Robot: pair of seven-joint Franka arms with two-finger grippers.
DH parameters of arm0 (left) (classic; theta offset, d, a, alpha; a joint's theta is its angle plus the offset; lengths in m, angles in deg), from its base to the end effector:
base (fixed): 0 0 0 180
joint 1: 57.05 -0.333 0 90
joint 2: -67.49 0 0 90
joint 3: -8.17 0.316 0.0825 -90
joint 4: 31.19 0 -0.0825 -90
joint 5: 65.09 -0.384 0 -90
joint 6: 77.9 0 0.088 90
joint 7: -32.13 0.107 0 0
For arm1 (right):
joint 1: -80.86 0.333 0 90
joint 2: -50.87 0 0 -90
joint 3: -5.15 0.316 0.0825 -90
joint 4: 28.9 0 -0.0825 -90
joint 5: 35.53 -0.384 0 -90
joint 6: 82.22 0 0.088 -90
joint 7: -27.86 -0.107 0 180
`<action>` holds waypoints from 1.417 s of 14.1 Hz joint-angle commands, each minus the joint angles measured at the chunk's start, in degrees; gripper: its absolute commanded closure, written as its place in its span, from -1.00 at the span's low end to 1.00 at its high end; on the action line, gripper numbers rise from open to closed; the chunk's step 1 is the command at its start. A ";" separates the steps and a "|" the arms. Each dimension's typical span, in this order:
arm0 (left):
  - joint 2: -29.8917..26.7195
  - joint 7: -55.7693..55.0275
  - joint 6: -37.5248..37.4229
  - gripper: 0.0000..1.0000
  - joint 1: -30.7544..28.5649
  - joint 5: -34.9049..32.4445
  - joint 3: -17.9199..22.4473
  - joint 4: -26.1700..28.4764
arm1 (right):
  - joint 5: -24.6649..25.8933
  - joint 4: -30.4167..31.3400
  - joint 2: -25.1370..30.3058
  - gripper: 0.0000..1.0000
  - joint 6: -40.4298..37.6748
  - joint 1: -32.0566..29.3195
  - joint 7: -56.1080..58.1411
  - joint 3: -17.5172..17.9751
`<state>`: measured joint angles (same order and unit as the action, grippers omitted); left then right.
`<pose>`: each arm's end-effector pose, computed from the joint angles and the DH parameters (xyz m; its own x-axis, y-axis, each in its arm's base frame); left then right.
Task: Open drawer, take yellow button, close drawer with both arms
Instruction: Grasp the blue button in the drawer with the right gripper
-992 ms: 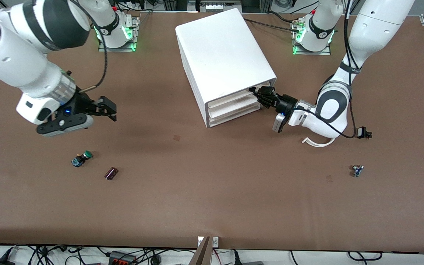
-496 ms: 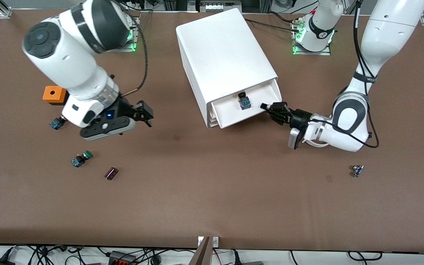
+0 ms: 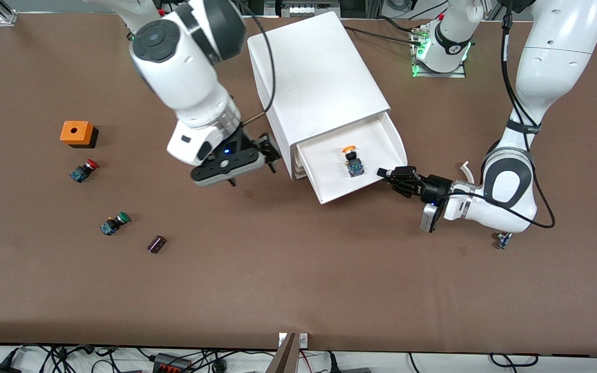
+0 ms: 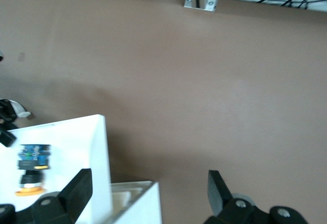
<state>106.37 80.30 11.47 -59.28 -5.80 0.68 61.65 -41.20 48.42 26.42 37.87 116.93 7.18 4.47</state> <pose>0.6250 -0.1400 0.2449 0.8955 -0.4400 0.0670 -0.1915 -0.2451 0.9504 0.5799 0.4198 0.5153 0.9473 0.1877 0.2596 0.2421 -0.9502 -0.1962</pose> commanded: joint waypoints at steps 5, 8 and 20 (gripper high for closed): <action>-3.10 -13.42 -2.87 -1.00 -0.85 -13.38 0.99 -8.09 | 3.73 -12.09 -9.64 -1.00 0.14 6.89 -14.10 -0.90; -3.37 -24.32 -9.10 -1.00 -0.94 -25.14 0.82 -16.26 | 7.07 -15.09 -13.33 -1.00 1.36 10.84 -20.25 -0.99; -3.91 -33.49 2.98 -1.00 2.32 -66.23 0.64 -29.91 | 9.36 -16.42 -19.67 -1.00 7.52 15.25 -26.68 -0.99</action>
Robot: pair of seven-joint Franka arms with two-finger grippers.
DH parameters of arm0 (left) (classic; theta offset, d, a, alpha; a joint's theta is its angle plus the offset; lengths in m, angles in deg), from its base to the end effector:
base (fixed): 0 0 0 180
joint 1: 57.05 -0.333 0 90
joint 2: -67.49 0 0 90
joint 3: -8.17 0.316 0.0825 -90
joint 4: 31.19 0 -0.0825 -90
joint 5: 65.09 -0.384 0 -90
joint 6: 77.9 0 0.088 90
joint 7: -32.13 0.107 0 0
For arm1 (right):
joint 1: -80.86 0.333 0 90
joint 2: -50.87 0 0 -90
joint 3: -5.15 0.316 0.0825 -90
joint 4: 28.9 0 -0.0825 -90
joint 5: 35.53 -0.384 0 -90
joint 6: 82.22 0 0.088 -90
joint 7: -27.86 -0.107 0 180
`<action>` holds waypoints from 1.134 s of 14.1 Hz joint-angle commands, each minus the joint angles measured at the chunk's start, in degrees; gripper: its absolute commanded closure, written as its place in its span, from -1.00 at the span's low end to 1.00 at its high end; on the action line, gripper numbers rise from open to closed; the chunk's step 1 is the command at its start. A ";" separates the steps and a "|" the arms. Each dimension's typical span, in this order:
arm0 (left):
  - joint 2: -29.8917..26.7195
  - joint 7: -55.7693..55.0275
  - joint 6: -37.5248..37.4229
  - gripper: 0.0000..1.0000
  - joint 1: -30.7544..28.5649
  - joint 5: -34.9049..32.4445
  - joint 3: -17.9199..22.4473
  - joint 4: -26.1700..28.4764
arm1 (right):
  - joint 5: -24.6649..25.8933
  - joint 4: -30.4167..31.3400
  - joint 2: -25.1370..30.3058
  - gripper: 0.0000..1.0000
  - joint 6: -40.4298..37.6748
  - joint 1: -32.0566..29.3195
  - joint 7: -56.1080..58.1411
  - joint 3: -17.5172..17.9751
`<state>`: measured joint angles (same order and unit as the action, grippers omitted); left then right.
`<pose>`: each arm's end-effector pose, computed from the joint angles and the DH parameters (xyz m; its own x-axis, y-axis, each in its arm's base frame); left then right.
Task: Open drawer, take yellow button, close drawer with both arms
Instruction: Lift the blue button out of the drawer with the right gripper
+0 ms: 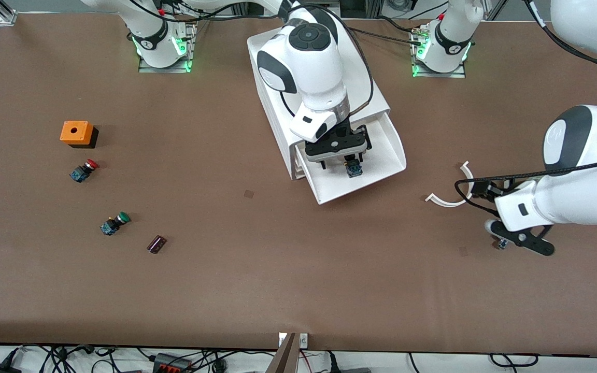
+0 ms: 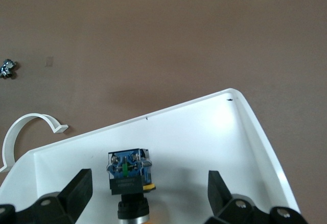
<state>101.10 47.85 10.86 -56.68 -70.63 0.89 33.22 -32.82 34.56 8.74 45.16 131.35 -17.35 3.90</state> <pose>0.7024 -0.0597 0.4609 0.9097 -0.3839 -0.1580 -0.3861 -0.9223 0.0179 0.5104 0.5986 0.4217 0.9509 0.0608 0.3035 0.1321 -0.9664 -0.2203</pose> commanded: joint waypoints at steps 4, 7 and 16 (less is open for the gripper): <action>1.72 -10.49 5.55 -1.00 -1.08 -1.23 0.78 -1.30 | 0.98 -2.56 -3.22 -0.98 2.35 0.92 -2.25 -0.43; 1.37 -16.51 5.38 -1.00 -1.34 -1.22 0.69 -1.21 | 0.98 -2.56 -3.31 -0.81 2.35 1.27 -2.25 -0.43; 1.20 -16.69 4.76 -1.00 -1.34 -1.22 0.52 -0.07 | 1.07 -2.56 -4.63 -0.59 5.51 1.97 -2.25 -0.51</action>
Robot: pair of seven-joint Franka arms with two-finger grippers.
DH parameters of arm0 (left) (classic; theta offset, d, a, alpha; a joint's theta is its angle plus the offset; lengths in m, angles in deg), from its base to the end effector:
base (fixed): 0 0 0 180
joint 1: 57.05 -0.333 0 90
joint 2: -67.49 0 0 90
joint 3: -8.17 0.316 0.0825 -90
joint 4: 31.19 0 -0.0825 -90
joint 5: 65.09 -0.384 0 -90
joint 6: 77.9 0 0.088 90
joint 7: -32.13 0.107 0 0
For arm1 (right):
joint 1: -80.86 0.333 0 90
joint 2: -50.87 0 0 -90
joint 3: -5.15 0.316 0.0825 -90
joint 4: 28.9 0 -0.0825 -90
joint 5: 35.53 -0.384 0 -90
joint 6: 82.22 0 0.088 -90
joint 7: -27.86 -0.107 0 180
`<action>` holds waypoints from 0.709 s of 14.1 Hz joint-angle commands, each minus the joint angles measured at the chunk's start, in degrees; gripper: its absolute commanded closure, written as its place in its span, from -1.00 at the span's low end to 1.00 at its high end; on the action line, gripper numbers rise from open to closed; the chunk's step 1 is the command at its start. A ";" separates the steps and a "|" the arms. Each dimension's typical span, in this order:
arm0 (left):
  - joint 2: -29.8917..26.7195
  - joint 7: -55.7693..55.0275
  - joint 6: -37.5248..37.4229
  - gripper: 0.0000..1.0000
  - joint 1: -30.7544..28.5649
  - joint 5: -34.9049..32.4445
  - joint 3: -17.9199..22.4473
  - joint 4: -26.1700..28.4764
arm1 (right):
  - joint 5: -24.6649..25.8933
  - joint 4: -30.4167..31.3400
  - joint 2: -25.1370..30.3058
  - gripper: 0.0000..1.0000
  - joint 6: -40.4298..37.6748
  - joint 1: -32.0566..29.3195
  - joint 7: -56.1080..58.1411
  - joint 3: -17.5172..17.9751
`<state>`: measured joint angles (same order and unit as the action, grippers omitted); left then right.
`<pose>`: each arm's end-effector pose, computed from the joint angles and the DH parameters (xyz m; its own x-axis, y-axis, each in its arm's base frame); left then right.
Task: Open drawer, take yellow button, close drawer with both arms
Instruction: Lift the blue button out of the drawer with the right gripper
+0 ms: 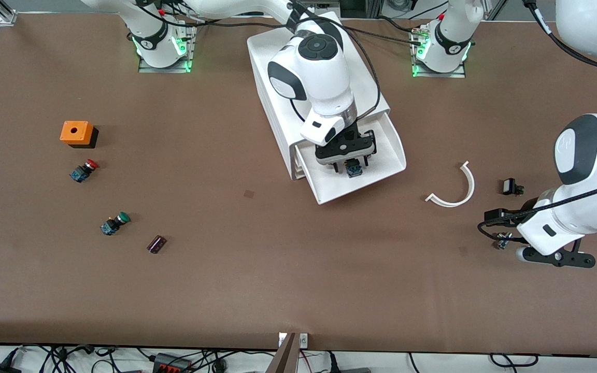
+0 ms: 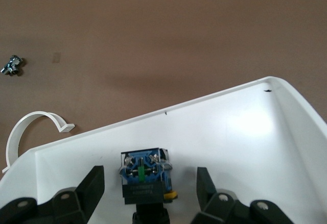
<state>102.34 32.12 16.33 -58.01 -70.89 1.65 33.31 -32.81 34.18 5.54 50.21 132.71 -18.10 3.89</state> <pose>0.7177 -0.0373 0.4516 0.9923 -0.0892 -0.0859 -0.0925 -0.9951 -0.0350 0.5020 0.6191 0.3917 0.9431 0.0664 0.3258 0.1535 -0.9561 -0.2496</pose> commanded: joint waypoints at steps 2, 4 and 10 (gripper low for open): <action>-0.40 -0.95 -0.80 -1.00 -0.10 -0.88 -0.51 0.80 | 1.06 -2.17 -1.78 -0.43 0.81 0.62 -1.49 -0.50; -0.40 -0.95 -0.80 -1.00 -0.10 -0.97 -0.59 0.90 | 1.06 -2.17 -1.78 -0.19 0.81 0.62 -1.49 -0.50; -0.92 -1.04 -0.98 -1.00 -0.19 -0.88 -0.60 1.77 | 1.06 -2.17 -1.78 0.72 0.73 0.53 -1.49 -0.59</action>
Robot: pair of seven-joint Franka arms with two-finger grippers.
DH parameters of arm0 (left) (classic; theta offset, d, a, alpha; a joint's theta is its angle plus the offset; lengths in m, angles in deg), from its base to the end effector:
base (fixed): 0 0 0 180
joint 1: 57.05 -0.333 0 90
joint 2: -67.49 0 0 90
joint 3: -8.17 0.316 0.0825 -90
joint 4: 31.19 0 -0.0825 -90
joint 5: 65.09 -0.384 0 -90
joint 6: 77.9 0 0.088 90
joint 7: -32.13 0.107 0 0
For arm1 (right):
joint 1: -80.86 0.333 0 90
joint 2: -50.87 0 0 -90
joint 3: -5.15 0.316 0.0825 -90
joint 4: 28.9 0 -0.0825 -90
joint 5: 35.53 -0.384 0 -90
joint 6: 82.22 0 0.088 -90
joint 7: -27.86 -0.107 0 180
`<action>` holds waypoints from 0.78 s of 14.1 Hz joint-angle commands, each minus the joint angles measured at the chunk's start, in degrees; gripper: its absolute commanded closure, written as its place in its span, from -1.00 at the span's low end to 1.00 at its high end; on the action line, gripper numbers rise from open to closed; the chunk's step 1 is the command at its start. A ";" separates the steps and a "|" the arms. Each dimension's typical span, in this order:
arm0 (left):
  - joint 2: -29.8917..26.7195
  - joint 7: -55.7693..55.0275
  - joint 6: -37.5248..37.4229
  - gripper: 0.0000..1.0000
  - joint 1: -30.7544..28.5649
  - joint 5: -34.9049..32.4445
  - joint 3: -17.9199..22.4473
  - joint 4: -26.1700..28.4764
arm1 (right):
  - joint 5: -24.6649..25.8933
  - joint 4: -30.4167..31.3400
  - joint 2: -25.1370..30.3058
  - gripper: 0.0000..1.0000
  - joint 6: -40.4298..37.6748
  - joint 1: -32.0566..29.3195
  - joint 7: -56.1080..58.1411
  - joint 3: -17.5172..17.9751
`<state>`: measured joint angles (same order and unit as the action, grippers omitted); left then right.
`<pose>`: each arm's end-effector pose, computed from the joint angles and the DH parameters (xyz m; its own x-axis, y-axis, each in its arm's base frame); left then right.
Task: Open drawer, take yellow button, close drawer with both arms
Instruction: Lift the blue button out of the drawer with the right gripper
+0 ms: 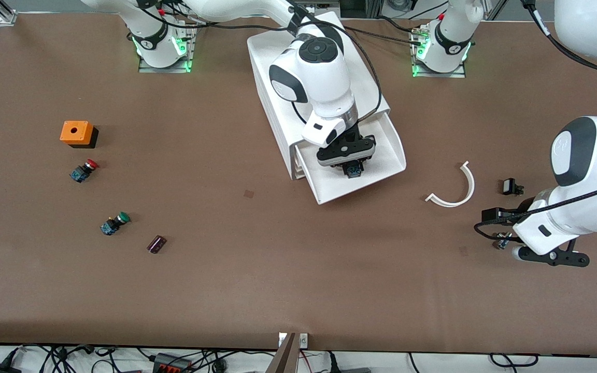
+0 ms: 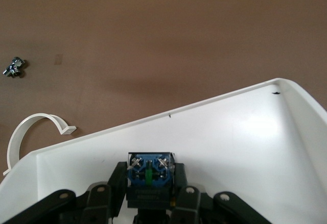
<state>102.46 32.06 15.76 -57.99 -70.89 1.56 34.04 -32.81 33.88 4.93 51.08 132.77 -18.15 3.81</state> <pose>0.7154 -0.0385 0.4434 0.9898 -0.0902 -0.1104 -0.0945 -0.9950 -0.0338 0.5031 0.6209 0.3878 0.9409 0.0642 0.3325 0.1554 -0.9542 -0.2555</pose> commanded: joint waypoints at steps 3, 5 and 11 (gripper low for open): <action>-1.04 -0.98 -0.76 -1.00 -0.12 -0.97 -0.68 0.95 | 1.06 -1.87 -0.64 0.91 -0.85 0.56 -1.35 -1.47; -1.92 -1.07 -1.81 -1.00 -0.21 -0.97 -0.68 0.95 | 0.97 -4.40 -0.29 1.00 -3.64 0.56 -1.27 -2.00; -4.38 -1.07 -4.10 -1.00 -0.12 2.46 -0.86 0.86 | 0.71 -9.52 3.04 1.00 -14.72 -2.85 -0.57 -3.50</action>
<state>100.15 31.50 12.82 -57.95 -69.49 1.15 34.02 -32.80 25.27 6.23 40.28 131.95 -18.16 0.10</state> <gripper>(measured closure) 0.000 0.586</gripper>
